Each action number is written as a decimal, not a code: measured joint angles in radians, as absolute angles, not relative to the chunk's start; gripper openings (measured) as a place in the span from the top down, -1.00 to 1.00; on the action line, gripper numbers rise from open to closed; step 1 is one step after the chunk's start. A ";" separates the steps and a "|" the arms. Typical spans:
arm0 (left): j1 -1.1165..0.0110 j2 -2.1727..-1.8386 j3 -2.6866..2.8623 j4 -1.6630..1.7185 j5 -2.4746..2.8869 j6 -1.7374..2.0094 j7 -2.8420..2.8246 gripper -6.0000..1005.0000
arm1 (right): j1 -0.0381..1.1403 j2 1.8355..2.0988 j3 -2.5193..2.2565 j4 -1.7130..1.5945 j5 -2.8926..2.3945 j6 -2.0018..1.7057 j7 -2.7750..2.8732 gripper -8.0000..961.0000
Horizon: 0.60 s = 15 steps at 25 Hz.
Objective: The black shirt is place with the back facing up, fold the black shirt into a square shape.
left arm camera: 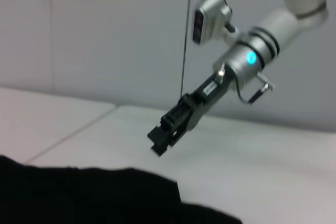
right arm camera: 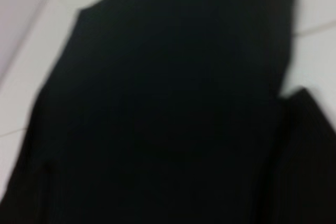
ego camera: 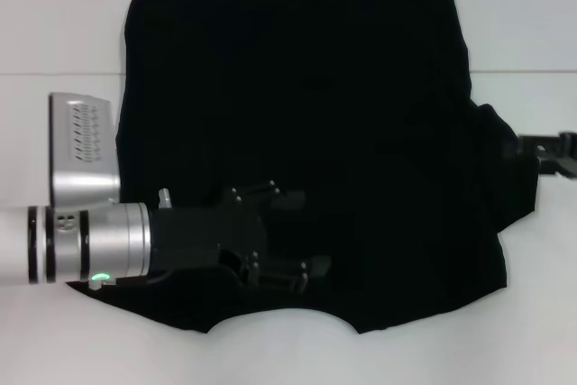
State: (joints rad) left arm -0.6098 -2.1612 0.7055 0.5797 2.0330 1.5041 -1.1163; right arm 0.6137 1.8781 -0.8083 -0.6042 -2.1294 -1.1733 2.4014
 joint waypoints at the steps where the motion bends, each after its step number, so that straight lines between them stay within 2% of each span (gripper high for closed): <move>1: -0.610 -2.161 0.717 0.580 2.033 1.497 -1.113 -0.90 | 0.612 1.877 -0.802 -0.606 -2.152 -1.173 2.417 -0.69; 15: -0.613 -2.164 0.751 0.578 2.042 1.483 -1.088 -0.92 | 0.627 1.888 -0.773 -0.565 -2.238 -1.103 2.454 -0.65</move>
State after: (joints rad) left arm -0.6133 -2.1643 0.7510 0.5782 2.0420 1.4829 -1.0875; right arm 0.6271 1.8883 -0.7733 -0.5650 -2.2378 -1.1030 2.4542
